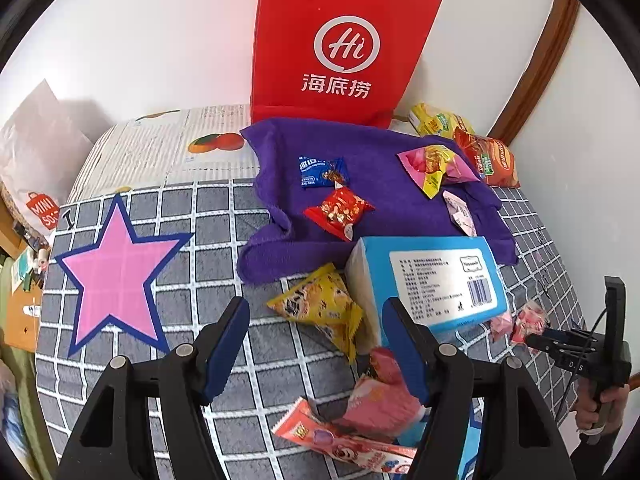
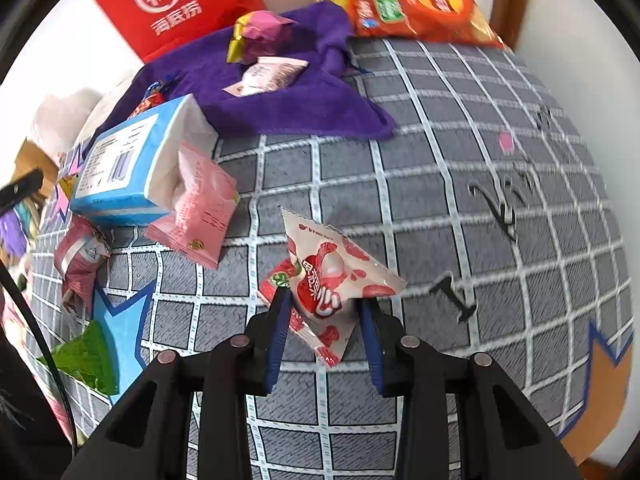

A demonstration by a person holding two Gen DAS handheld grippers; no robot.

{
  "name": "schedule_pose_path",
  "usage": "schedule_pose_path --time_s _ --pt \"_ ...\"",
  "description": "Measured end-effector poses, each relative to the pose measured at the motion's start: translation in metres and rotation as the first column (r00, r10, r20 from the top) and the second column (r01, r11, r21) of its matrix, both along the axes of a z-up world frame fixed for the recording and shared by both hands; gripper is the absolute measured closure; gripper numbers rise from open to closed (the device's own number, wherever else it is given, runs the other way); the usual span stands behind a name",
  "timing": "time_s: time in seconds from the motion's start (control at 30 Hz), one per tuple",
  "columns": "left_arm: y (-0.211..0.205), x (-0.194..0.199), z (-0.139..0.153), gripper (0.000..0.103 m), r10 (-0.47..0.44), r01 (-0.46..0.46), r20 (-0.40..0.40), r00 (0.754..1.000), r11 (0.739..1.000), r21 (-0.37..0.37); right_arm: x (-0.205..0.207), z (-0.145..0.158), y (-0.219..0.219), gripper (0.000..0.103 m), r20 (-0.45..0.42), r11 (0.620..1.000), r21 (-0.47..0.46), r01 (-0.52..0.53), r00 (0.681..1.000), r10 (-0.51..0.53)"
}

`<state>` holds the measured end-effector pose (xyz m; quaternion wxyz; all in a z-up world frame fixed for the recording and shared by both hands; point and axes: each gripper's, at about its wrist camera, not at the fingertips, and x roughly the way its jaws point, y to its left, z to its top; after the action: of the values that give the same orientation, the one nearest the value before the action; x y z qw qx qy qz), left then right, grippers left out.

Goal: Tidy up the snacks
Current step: 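Grasp the pink-white strawberry candy bag with the right tool while the left tool reaches the lollipop, then lift the strawberry bag with the right tool while the left tool grasps the pink lollipop stick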

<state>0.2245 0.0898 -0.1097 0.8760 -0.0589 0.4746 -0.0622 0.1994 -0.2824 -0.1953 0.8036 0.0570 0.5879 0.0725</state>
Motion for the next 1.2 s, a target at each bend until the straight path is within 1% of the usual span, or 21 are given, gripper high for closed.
schedule_pose_path --time_s 0.03,0.1,0.17,0.2,0.3,0.4,0.47,0.5,0.53,0.57,0.6,0.7,0.77,0.9,1.03,1.1,1.2 --pt "-0.001 -0.002 0.000 0.036 -0.001 0.001 0.001 1.000 1.000 -0.001 -0.001 -0.001 -0.002 0.058 0.000 1.000 0.005 0.015 1.000 -0.015" --pt "-0.004 -0.007 0.001 0.036 -0.008 0.008 0.004 1.000 1.000 0.003 -0.005 0.001 -0.006 0.043 0.027 0.997 0.030 0.069 0.997 -0.070" --pt "-0.006 -0.011 0.001 0.036 -0.013 0.013 0.006 1.000 1.000 0.008 -0.008 0.004 -0.006 0.038 0.061 0.992 0.066 0.104 0.992 -0.108" --pt "-0.007 -0.014 0.001 0.036 -0.015 0.015 0.006 1.000 1.000 0.009 -0.008 0.004 -0.005 0.036 0.077 0.990 0.081 0.119 0.989 -0.125" --pt "-0.007 -0.020 0.000 0.036 -0.014 0.014 0.002 1.000 1.000 0.016 -0.002 0.000 0.001 0.036 0.094 0.980 0.105 0.170 0.979 -0.179" --pt "-0.003 -0.028 -0.002 0.036 -0.005 0.005 -0.002 1.000 1.000 0.024 0.011 -0.010 0.011 0.036 0.091 0.977 0.067 0.203 0.974 -0.208" --pt "0.001 -0.031 -0.003 0.036 0.003 -0.003 -0.005 1.000 1.000 0.030 0.013 -0.012 0.022 0.038 0.131 0.981 0.000 0.192 0.973 -0.191" --pt "0.004 -0.034 -0.005 0.036 0.010 -0.010 -0.007 1.000 0.999 0.033 0.013 -0.013 0.027 0.045 0.140 0.984 -0.032 0.177 0.975 -0.171" --pt "0.006 -0.035 -0.006 0.036 0.015 -0.015 -0.008 1.000 0.999 0.033 0.011 -0.015 0.035 0.050 0.158 0.983 -0.099 0.152 0.978 -0.136" --pt "0.007 -0.036 -0.007 0.036 0.019 -0.019 -0.008 1.000 0.999 0.030 0.010 -0.015 0.041 0.050 0.173 0.981 -0.146 0.129 0.980 -0.103" --pt "0.010 -0.037 -0.009 0.036 0.024 -0.024 -0.009 1.000 0.999 0.024 0.008 -0.016 0.043 0.053 0.181 0.980 -0.162 0.115 0.980 -0.085" --pt "0.013 -0.041 -0.015 0.036 0.032 -0.032 -0.020 0.999 0.999 0.014 -0.001 -0.013 0.040 0.056 0.187 0.982 -0.147 0.115 0.979 -0.086" --pt "0.011 -0.044 -0.019 0.036 0.029 -0.029 -0.028 0.999 0.999 0.013 -0.006 -0.010 0.037 0.057 0.189 0.983 -0.132 0.125 0.977 -0.099" --pt "0.003 -0.050 -0.024 0.036 0.005 -0.004 -0.034 0.999 1.000 0.014 -0.018 0.005 0.032 0.057 0.222 0.986 -0.088 0.142 0.968 -0.120" --pt "-0.008 -0.056 -0.026 0.036 -0.030 0.030 -0.036 0.999 1.000 -0.003 -0.026 0.016 0.036 0.057 0.247 0.987 -0.080 0.136 0.962 -0.113" --pt "-0.015 -0.058 -0.031 0.036 -0.039 0.039 -0.060 0.997 0.999 0.003 -0.029 0.020 0.039 0.057 0.253 0.989 -0.073 0.127 0.962 -0.105" --pt "-0.019 -0.064 -0.036 0.036 -0.037 0.038 -0.073 0.997 0.999 0.012 -0.035 0.024 0.041 0.057 0.260 0.991 -0.069 0.116 0.961 -0.095"
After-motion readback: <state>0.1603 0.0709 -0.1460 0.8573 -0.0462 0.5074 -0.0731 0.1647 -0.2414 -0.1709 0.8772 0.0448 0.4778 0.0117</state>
